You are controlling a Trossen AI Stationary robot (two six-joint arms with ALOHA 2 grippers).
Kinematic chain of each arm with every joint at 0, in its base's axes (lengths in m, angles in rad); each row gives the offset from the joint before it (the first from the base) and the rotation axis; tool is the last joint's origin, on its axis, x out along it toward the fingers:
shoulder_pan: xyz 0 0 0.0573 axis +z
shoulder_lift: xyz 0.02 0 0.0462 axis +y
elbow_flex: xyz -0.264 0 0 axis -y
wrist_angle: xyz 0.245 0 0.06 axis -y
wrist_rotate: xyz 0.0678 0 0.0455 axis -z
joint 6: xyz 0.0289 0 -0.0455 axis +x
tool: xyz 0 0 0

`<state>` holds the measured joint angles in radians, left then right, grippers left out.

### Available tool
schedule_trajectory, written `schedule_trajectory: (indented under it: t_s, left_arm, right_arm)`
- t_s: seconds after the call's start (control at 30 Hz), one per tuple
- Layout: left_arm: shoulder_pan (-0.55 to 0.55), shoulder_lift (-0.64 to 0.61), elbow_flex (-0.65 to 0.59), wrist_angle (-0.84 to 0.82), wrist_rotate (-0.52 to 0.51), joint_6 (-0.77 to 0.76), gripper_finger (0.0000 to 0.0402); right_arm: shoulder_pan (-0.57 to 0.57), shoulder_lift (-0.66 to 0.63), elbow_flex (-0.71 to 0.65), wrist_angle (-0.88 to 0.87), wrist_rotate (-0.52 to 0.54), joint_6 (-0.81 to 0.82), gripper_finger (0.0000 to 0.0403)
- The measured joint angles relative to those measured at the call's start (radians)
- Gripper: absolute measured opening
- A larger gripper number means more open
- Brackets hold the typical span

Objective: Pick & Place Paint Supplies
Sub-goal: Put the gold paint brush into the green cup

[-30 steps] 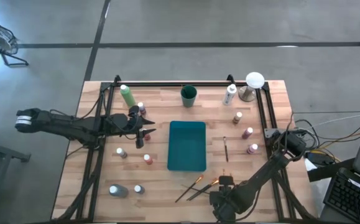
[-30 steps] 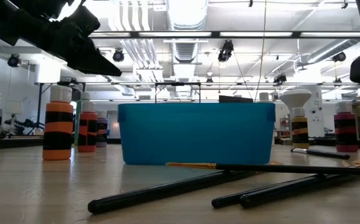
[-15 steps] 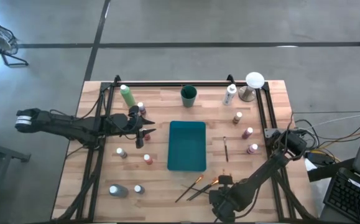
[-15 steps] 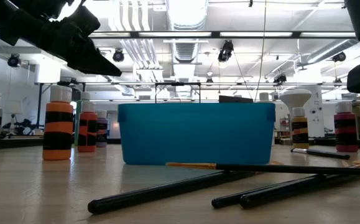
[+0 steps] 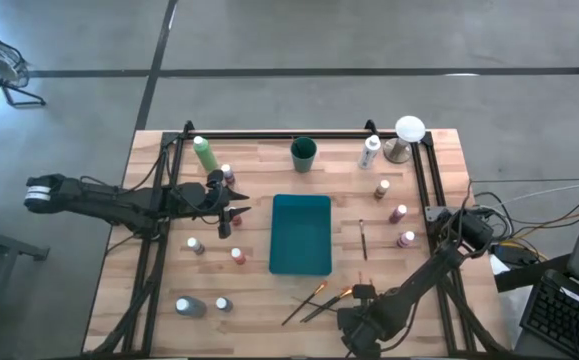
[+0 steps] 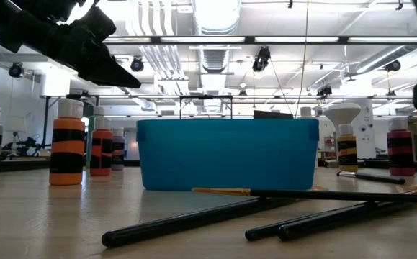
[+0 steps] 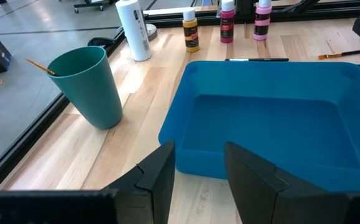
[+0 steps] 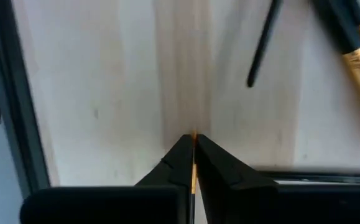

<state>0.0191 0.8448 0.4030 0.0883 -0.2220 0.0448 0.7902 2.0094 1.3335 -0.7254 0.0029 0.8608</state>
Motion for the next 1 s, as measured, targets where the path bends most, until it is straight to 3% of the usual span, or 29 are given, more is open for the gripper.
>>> schedule_trajectory:
  t_s: [0.3, 0.5, 0.63, 0.77, 0.9, 1.0]
  left_arm:
    - [0.000, 0.000, 0.000, 0.000, 0.000, 0.000, 0.0145]
    - [0.000, 0.000, 0.000, 0.000, 0.000, 0.000, 0.0145]
    - [0.000, 0.000, 0.000, 0.000, 0.000, 0.000, 0.0145]
    - [0.000, 0.000, 0.000, 0.000, 0.000, 0.000, 0.0145]
    - [0.000, 0.000, 0.000, -0.003, 0.000, 0.000, 0.0145]
    - [0.000, 0.000, 0.000, -0.010, 0.000, 0.000, 0.0145]
  right_arm:
    - [-0.001, -0.013, 0.001, -0.005, 0.004, -0.004, 0.0009]
    - [-0.017, -0.101, 0.020, -0.100, 0.036, -0.005, 0.0009]
    - [-0.044, -0.192, 0.066, -0.184, 0.125, -0.040, 0.0008]
    - [-0.095, -0.295, 0.101, -0.184, 0.291, -0.141, 0.0008]
    - [-0.174, -0.398, 0.114, -0.119, 0.453, -0.294, 0.0008]
    - [-0.253, -0.452, 0.105, 0.020, 0.492, -0.466, 0.0008]
